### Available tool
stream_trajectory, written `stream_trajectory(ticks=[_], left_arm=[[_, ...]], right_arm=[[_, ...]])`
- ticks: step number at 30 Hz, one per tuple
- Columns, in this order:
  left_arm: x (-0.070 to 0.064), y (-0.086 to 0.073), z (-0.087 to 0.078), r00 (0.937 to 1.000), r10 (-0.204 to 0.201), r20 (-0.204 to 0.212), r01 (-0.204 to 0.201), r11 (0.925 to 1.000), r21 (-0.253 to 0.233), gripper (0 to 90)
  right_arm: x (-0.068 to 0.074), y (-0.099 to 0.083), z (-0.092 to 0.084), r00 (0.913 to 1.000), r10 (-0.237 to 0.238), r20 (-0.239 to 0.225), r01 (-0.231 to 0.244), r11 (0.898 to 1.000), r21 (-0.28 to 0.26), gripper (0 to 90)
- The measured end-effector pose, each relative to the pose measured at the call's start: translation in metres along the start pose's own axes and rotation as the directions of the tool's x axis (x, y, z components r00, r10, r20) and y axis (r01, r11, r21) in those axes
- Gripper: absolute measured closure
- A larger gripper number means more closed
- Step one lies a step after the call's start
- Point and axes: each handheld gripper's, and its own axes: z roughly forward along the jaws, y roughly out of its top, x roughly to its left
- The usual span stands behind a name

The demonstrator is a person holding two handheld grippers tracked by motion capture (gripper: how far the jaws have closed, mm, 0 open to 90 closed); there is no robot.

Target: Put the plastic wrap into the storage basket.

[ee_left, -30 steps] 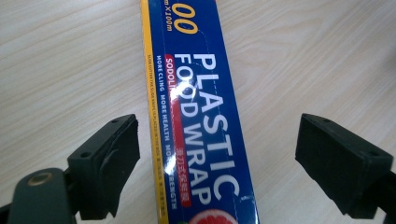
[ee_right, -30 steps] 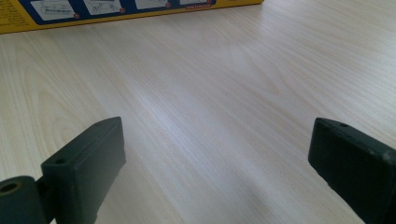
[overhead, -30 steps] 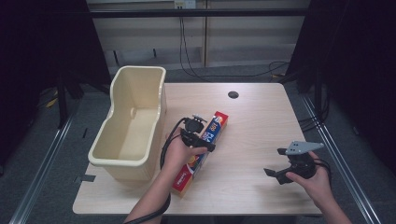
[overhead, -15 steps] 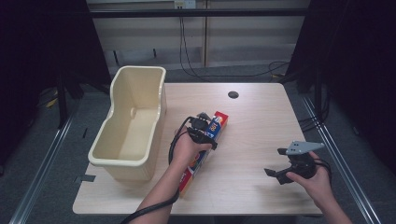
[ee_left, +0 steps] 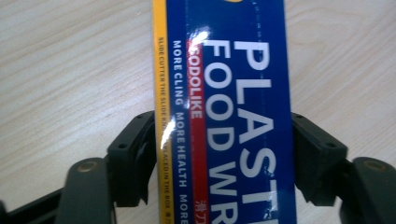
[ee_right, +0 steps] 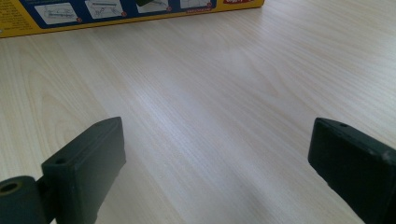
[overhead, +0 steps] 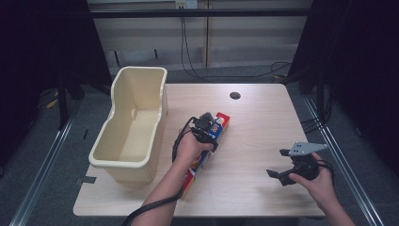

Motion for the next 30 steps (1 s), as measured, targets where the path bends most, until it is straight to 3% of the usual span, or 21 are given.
stream_trajectory(ticks=[2,4,7,9,12,15,18,20,25,30], left_arm=[[0.000,0.001,0.000,0.9998,-0.017,-0.002,0.018,0.9997,0.019,34.2],[0.000,0.002,0.000,0.9999,-0.006,-0.008,0.007,0.9994,0.033,34.9],[-0.003,0.005,-0.004,0.9989,-0.022,-0.041,0.023,0.9986,0.047,39.9],[-0.003,0.007,-0.005,0.9991,-0.013,-0.040,0.015,0.9975,0.069,40.1],[-0.006,0.009,-0.007,0.9989,-0.045,-0.013,0.046,0.9923,0.115,40.4],[-0.009,0.012,-0.012,0.9989,-0.047,-0.005,0.047,0.9907,0.127,40.5],[-0.011,0.016,-0.020,0.9985,-0.054,-0.003,0.054,0.9900,0.130,40.5],[-0.010,0.020,-0.032,0.9964,-0.085,0.007,0.083,0.9868,0.139,40.5],[-0.011,0.025,-0.051,0.9961,-0.087,0.012,0.084,0.9827,0.165,40.5],[-0.010,0.028,-0.070,0.9955,-0.093,0.015,0.090,0.9858,0.142,40.5]], right_arm=[[0.000,0.000,0.000,1.0000,0.000,-0.001,0.000,1.000,-0.002,3.9],[0.000,0.000,0.000,1.0000,-0.002,0.000,0.002,1.000,-0.003,3.9],[0.001,0.001,0.000,1.0000,-0.003,-0.004,0.003,1.000,-0.003,3.9],[0.001,0.001,0.000,1.0000,-0.003,-0.006,0.003,1.000,-0.003,3.9],[0.001,0.001,0.001,1.0000,-0.005,-0.006,0.005,1.000,-0.004,3.9],[0.001,0.001,0.000,1.0000,-0.005,-0.006,0.005,1.000,-0.005,3.9],[0.000,0.001,0.000,1.0000,-0.004,-0.006,0.004,1.000,-0.005,3.8],[0.000,0.000,-0.001,1.0000,-0.003,-0.005,0.003,1.000,-0.006,3.7],[0.000,0.000,-0.001,1.0000,0.002,-0.005,-0.002,1.000,-0.009,3.6],[0.000,0.000,-0.001,1.0000,-0.002,-0.006,0.002,1.000,-0.012,3.6]])
